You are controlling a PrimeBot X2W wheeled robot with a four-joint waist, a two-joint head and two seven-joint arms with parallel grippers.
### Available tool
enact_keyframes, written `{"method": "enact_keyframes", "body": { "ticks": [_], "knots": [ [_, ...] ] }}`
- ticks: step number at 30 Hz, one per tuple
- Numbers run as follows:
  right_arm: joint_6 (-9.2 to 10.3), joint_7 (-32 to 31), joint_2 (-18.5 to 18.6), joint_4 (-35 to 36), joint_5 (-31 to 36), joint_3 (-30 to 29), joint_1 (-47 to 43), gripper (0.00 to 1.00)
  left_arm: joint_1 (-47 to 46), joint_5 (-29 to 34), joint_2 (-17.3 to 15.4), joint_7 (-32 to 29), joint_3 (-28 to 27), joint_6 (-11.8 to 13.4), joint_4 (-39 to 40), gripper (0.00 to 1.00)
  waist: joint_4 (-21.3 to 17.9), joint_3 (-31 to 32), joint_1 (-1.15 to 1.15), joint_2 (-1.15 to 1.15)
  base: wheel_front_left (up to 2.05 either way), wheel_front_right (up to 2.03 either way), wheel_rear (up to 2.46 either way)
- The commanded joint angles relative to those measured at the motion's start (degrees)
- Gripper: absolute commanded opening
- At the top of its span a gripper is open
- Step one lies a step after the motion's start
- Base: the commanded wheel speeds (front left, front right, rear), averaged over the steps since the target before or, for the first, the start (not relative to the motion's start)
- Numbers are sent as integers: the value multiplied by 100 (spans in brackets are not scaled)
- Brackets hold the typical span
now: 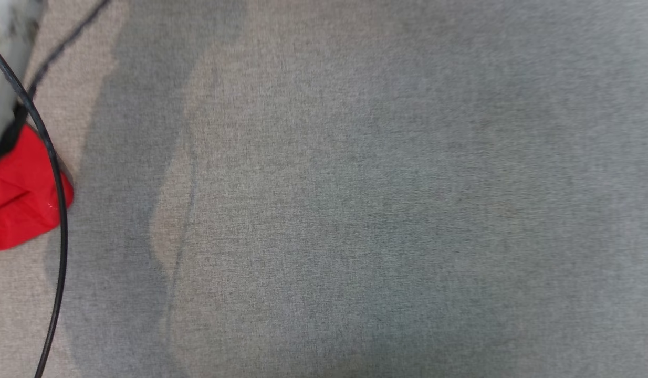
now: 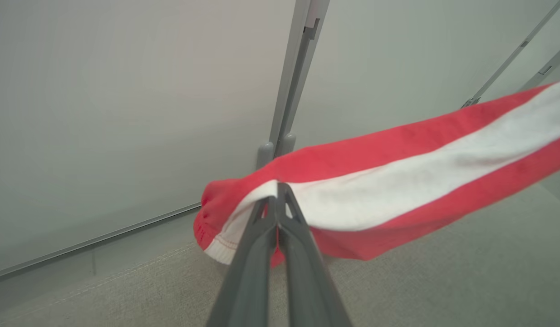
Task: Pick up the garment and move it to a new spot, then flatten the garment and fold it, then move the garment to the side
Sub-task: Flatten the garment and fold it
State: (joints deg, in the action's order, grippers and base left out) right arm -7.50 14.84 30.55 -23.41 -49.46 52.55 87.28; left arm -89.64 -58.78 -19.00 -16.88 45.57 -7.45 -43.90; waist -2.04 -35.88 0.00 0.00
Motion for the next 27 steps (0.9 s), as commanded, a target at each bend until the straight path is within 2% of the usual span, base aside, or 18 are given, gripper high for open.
{"method": "enact_keyframes", "body": {
  "ticks": [1,6,11,20,27],
  "knots": [
    [1,29,46,45,-58,88,-292,0,247,-118,-131,-88,102,-2,151,0,-98,269,0,0,0,0,0],
    [1,29,213,316,-267,329,-1167,0,1074,-478,-486,-381,472,-2,744,0,-184,865,0,0,0,0,0],
    [1,26,484,648,-473,919,-2167,0,2277,-763,-772,-461,750,68,1421,0,-273,1633,0,0,0,0,0],
    [1,21,1037,1037,-958,1734,-3305,0,4075,-819,-1258,-269,1171,726,2806,0,-359,2482,0,0,0,0,0],
    [2,-90,1536,1398,-1118,1771,-4273,0,5247,-859,-1687,48,1319,1413,4099,0,-326,2772,0,0,0,0,0]
  ]
}}
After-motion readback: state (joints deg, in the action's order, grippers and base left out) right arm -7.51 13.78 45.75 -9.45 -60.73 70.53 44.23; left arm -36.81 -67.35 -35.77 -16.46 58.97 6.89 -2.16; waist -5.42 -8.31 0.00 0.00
